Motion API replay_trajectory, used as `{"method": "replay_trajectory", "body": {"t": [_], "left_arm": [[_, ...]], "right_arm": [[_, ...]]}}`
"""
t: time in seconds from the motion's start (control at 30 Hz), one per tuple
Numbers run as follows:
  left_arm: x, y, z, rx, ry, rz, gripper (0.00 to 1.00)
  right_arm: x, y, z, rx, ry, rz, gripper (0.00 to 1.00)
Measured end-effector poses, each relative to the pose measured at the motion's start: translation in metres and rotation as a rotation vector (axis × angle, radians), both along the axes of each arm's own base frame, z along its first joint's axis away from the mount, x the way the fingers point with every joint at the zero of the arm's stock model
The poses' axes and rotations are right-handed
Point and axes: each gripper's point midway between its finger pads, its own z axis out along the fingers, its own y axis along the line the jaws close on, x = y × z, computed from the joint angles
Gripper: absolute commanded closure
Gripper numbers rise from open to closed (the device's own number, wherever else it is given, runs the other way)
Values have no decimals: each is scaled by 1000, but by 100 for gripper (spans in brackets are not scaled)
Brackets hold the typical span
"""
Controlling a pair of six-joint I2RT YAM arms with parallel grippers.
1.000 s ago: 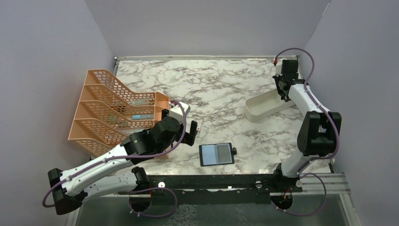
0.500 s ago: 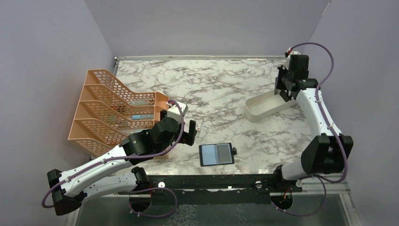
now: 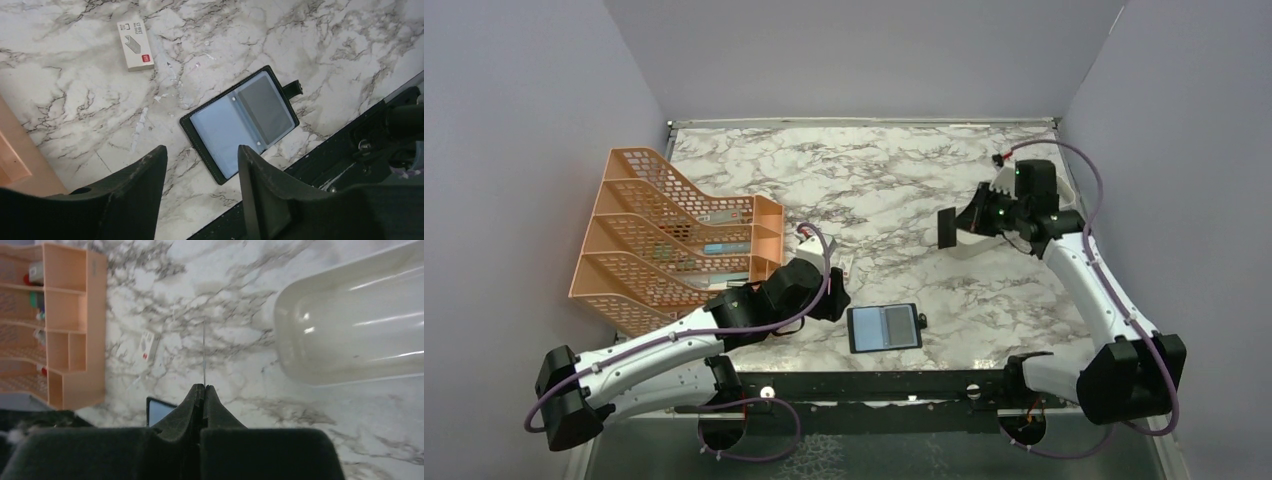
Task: Put the credit cards into the card holder
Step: Insert the credit card into the card holder.
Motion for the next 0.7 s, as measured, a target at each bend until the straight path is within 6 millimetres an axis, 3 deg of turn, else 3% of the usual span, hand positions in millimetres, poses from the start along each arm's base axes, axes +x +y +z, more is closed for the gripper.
{"method": "replay_trajectory", "body": {"t": [0.07,0.27,0.47,0.7], "left_arm": [[-2,-5,-6,-12,22,-8,68],[-10,-23,-30,-54,92,-47,100],[-19,-33,-66,-53,174,-78,100],[-23,-39,-91,-55,229,-77,100]], "right_arm": [[-20,21,-11,43,35,56,99],[-78,69,-41,157,131,190,99],[-123,92,-83,246,257,220,99],[-158,118,-110,273,331,299,99]]}}
